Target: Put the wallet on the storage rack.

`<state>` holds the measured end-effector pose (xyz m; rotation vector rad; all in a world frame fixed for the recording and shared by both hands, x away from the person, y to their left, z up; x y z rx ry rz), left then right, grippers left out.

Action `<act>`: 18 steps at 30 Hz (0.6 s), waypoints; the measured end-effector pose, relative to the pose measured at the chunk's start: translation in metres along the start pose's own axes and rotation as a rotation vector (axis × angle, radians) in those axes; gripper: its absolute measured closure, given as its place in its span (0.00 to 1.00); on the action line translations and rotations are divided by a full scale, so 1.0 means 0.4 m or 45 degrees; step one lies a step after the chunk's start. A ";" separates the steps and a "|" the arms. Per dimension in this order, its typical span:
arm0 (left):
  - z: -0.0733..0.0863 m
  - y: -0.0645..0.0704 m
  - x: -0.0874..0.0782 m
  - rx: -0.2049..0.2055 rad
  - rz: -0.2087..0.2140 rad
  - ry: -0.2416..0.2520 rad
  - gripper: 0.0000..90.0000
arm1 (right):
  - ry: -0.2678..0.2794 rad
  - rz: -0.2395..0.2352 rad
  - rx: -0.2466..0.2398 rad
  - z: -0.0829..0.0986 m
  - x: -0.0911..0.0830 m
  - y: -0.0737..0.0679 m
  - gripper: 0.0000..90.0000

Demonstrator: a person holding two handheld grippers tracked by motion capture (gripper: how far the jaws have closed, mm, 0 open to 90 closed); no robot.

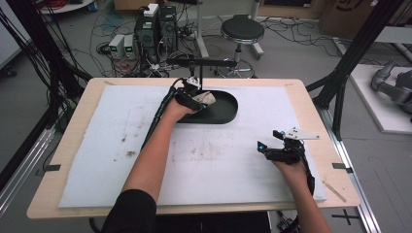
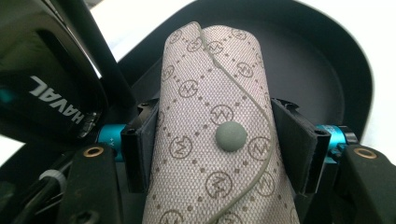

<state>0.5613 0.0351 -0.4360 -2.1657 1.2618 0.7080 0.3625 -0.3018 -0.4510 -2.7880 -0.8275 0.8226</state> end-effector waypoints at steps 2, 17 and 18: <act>0.005 -0.003 0.009 -0.002 -0.002 -0.015 0.42 | 0.002 0.002 0.003 -0.001 0.000 0.001 0.17; 0.027 -0.011 0.040 -0.047 0.017 -0.126 0.37 | 0.002 0.005 0.004 0.000 -0.003 0.002 0.17; 0.028 -0.012 0.040 -0.057 0.018 -0.123 0.37 | 0.002 0.006 0.002 0.000 -0.003 0.003 0.17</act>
Point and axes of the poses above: each handheld gripper's, and its own axes: x roughly forward along the jaws, z roughly out of its underside, y roughly to its right, the point moved 3 cm from there along x, roughly forward along the jaws, and after that the axes turned 13 degrees about x, right-handed, at the moved point
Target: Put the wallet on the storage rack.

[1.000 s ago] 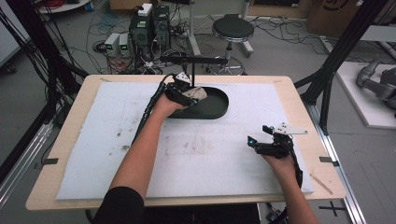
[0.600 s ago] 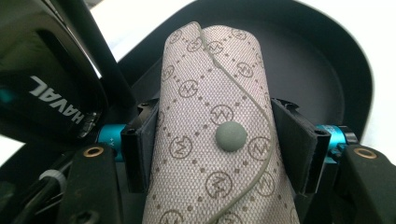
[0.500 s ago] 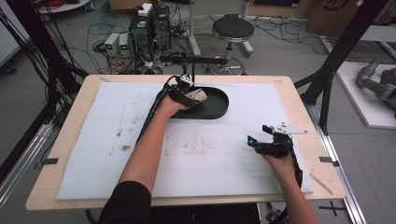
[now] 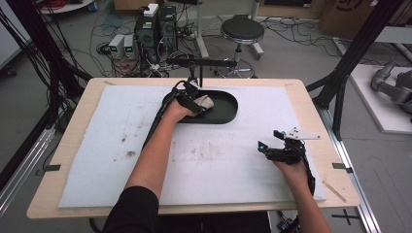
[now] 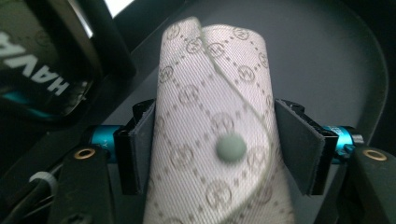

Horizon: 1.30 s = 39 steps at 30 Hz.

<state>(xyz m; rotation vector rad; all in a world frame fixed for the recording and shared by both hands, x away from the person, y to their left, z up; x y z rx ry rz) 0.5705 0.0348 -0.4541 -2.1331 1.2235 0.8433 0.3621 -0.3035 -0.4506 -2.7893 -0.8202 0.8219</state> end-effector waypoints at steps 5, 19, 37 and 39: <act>-0.003 -0.002 -0.011 -0.017 -0.002 0.013 0.35 | 0.003 0.001 -0.002 0.000 -0.001 0.001 0.17; 0.005 0.013 -0.101 -0.020 -0.026 0.054 0.31 | 0.004 0.010 0.000 0.000 -0.005 0.003 0.17; 0.068 0.119 -0.307 0.019 -0.095 0.284 0.30 | 0.007 0.010 0.000 0.000 -0.007 0.001 0.17; 0.080 0.134 -0.322 0.021 -0.085 0.286 0.29 | 0.004 0.011 0.006 0.000 -0.007 0.001 0.17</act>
Point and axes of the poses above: each handheld gripper's, and its own axes: x roughly forward along the jaws, z roughly out of its underside, y roughly to its right, the point moved 3 cm from there along x, roughly forward along the jaws, and after that the axes turned 13 degrees about x, right-handed, at the moved point
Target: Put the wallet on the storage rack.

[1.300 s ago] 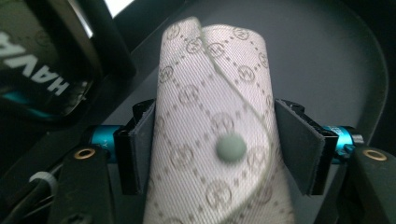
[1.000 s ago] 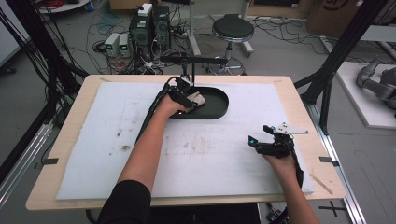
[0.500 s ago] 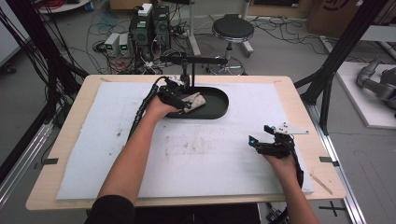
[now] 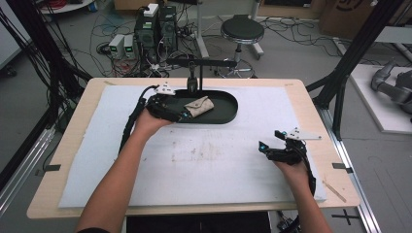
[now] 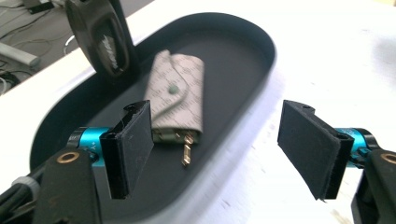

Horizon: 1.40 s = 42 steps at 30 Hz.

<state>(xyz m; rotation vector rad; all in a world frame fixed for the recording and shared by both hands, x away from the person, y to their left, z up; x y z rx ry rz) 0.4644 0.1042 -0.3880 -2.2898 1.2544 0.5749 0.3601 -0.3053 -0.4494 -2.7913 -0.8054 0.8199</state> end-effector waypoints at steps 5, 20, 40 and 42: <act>0.024 0.039 -0.045 -0.003 0.000 0.042 0.28 | 0.003 -0.002 -0.006 0.000 0.002 0.002 0.17; 0.119 0.130 -0.152 -0.024 -0.079 0.097 0.28 | 0.000 -0.012 0.008 0.000 0.005 0.006 0.17; 0.236 0.189 -0.197 -0.063 -0.155 0.115 0.25 | 0.003 -0.016 0.016 0.001 0.003 0.012 0.17; 0.251 0.190 -0.205 -0.081 -0.164 0.113 0.24 | 0.005 -0.014 0.017 0.002 0.001 0.014 0.17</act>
Point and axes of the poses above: each handheld gripper's, and its own axes: x roughly forward along the jaws, z roughly out of its underside, y roughly to its right, the point moved 3 cm from there along x, roughly forward along the jaws, and after that the axes turned 13 degrees about x, right-handed, at the moved point
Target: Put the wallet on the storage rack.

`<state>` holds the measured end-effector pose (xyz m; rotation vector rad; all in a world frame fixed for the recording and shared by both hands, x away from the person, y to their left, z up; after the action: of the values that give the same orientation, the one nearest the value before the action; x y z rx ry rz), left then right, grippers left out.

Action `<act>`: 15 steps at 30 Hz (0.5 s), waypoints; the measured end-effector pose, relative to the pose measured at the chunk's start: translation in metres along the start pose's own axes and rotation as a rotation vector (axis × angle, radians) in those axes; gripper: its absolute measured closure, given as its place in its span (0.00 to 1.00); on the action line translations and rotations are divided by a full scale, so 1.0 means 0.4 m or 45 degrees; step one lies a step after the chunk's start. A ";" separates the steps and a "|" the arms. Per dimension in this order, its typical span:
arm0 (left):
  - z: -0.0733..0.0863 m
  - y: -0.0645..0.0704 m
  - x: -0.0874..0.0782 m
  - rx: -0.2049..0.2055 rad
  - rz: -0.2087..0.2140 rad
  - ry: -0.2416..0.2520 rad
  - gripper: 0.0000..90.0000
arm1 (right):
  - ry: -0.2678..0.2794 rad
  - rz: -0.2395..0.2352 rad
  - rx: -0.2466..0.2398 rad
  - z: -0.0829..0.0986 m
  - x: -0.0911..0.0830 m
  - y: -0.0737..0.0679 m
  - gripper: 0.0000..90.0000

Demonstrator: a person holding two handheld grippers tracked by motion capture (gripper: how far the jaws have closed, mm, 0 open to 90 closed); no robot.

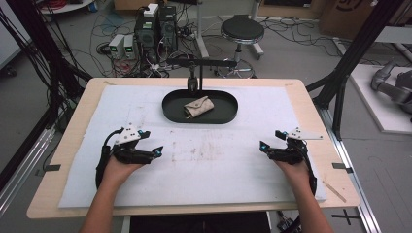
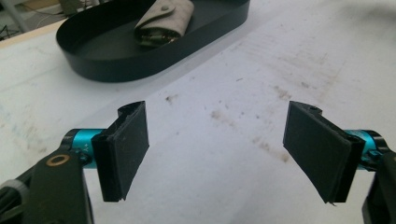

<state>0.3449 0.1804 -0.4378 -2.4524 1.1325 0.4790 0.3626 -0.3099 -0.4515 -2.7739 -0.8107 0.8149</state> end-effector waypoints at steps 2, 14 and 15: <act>0.015 -0.001 -0.009 -0.018 -0.013 -0.011 0.24 | -0.002 -0.001 0.001 0.001 0.001 0.001 0.17; 0.043 -0.008 -0.019 -0.059 -0.060 0.019 0.22 | -0.019 0.011 0.002 0.004 0.003 0.002 0.17; 0.043 -0.008 -0.020 -0.059 -0.056 0.022 0.22 | -0.019 0.015 -0.007 0.005 0.003 0.000 0.17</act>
<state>0.3402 0.1957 -0.4483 -2.5199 1.0840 0.4765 0.3626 -0.3094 -0.4537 -2.7830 -0.8008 0.8380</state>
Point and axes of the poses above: each handheld gripper's, and its own axes: x roughly forward along the jaws, z roughly out of its underside, y roughly to its right, the point moved 3 cm from there along x, roughly forward along the jaws, and after that the axes turned 13 degrees about x, right-handed, at the moved point
